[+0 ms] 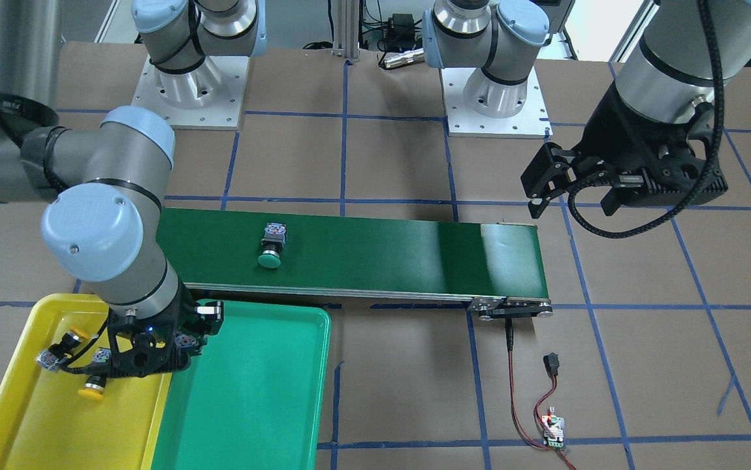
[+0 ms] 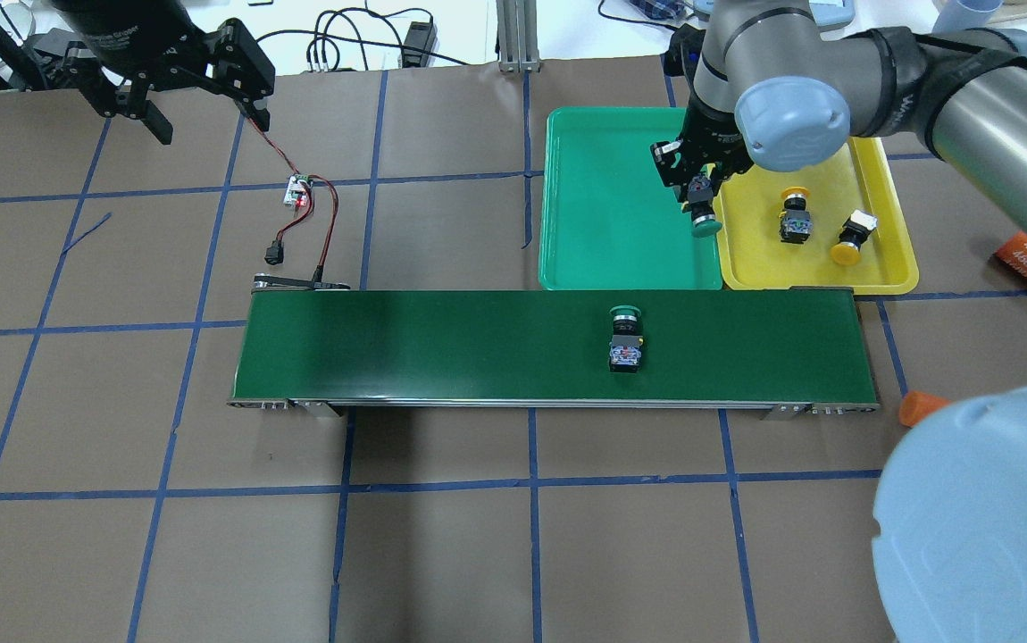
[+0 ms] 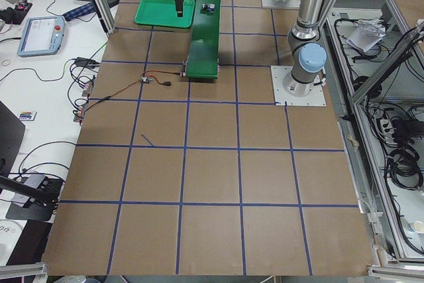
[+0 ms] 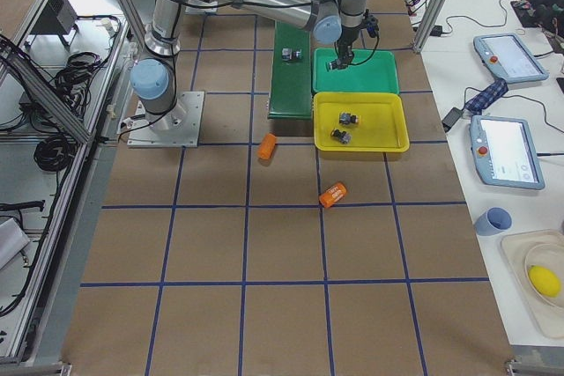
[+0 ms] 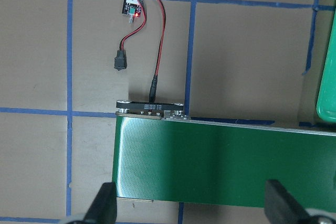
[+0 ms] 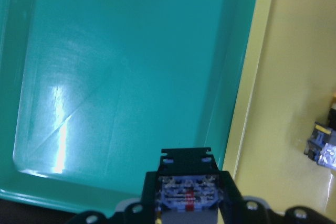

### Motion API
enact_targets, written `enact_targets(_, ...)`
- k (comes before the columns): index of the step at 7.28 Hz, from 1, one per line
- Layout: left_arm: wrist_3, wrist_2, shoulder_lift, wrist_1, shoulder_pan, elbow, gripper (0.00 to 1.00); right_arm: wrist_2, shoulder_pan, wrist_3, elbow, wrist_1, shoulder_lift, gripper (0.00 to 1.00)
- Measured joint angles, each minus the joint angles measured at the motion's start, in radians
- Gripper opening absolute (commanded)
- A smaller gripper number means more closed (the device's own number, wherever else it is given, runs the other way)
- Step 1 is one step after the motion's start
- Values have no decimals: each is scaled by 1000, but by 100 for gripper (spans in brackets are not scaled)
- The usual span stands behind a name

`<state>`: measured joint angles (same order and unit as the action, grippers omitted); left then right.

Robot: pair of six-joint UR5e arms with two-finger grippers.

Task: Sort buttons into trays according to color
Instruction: 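Carry the green-capped button into the green tray and release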

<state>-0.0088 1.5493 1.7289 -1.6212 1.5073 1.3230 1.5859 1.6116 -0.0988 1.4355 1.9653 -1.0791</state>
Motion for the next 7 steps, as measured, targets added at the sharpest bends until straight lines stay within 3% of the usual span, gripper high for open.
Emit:
enact_targets(1,0,1,3,0,0,3,100,0,7,3,-60,-8,43,100)
enact_targets(4,0,1,5,1,0,0,100,7,17,10,-94,-59,73,100)
enact_targets(7,1,-10,10,1,-4,-14,100,7,17,8,11,-121,-19,97)
